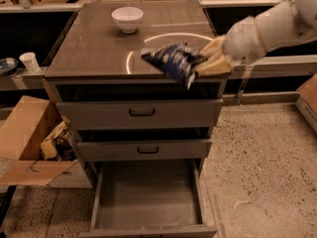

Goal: Place blue chip bag into bottom drawer

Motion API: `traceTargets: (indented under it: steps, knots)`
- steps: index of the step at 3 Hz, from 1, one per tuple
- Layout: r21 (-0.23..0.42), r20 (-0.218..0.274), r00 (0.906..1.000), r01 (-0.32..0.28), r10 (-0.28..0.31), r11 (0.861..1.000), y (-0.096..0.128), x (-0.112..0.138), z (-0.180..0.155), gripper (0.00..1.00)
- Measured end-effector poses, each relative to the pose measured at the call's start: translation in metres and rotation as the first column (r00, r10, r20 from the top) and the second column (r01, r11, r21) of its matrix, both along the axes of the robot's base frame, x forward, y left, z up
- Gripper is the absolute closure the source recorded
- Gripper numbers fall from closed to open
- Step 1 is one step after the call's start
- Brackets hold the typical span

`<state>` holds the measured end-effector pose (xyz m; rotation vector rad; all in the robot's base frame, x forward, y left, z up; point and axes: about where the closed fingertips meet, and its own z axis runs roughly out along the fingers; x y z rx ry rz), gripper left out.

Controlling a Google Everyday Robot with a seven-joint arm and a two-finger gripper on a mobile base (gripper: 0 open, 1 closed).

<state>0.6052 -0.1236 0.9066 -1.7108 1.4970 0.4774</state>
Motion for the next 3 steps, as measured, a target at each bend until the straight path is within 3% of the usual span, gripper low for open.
traceTargets:
  steps: [1, 2, 3]
  knots:
    - [-0.086, -0.112, 0.9886, -0.11, 0.1, 0.99, 0.008, -0.042, -0.06, 1.0]
    - [-0.086, -0.112, 0.9886, -0.11, 0.1, 0.99, 0.008, -0.042, -0.06, 1.0]
    - [-0.09, -0.133, 0.9738, -0.197, 0.184, 0.976, 0.012, -0.05, -0.103, 1.0]
